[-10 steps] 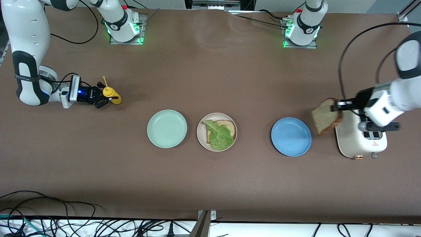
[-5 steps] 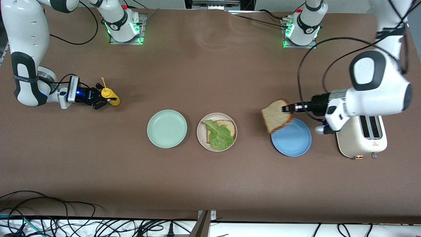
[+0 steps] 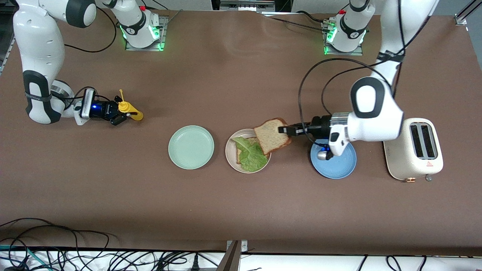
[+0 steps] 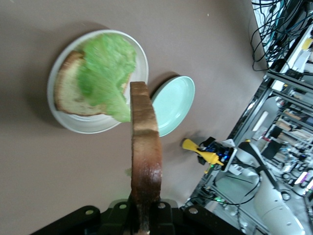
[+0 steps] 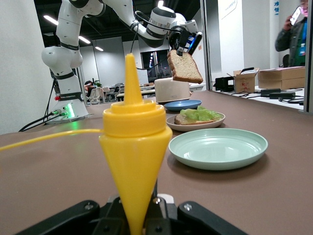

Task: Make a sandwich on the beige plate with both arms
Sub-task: 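Lay the bread slice on the lettuce with the left gripper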

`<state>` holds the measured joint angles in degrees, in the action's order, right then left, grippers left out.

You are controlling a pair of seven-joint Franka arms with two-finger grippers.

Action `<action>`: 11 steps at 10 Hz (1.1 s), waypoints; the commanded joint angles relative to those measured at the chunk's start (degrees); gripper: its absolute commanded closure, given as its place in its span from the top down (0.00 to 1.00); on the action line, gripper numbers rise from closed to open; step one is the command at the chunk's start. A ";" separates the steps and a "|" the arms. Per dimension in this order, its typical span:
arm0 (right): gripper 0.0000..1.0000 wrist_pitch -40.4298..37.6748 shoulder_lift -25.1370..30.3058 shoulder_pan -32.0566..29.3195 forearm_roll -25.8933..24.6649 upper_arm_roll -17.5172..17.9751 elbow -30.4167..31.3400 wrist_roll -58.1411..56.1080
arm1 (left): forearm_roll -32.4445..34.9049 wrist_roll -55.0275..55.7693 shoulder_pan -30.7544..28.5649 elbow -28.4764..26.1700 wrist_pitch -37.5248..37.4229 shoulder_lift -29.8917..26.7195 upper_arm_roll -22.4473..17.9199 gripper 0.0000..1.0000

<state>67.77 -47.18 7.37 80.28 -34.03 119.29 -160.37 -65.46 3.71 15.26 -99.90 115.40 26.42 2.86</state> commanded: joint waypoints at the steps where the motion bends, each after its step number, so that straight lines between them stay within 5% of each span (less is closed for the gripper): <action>1: 0.00 -2.73 -1.60 -0.69 0.14 -1.21 -0.99 -12.42 | -2.92 -2.30 5.73 4.97 5.52 5.64 -0.75 0.00; 4: 0.06 -2.73 -2.39 -0.69 0.05 -1.30 -1.34 -12.33 | -3.62 -4.24 8.99 8.13 9.75 10.82 -0.75 0.00; 7: 0.45 -2.73 -2.39 -0.69 0.05 -1.30 -1.34 -12.25 | -3.71 -6.61 9.09 10.95 10.37 14.78 -0.84 0.00; 8: 0.71 -2.73 -2.39 -0.69 0.05 -1.30 -1.43 -12.25 | -3.62 -6.70 9.09 11.39 10.38 15.75 -0.84 0.00; 10: 1.00 -2.73 -2.48 -0.69 -0.03 -2.17 -1.34 -11.72 | -3.62 -6.70 8.39 11.40 10.29 17.25 -1.45 0.00; 11: 1.00 -2.82 -2.83 -0.86 -0.38 -2.79 -1.43 -11.37 | -3.36 -6.88 8.04 11.40 10.37 18.04 -1.54 0.17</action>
<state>66.98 -48.08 6.89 80.29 -35.47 118.05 -160.22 -66.64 -1.35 23.54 -90.31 125.76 42.49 1.82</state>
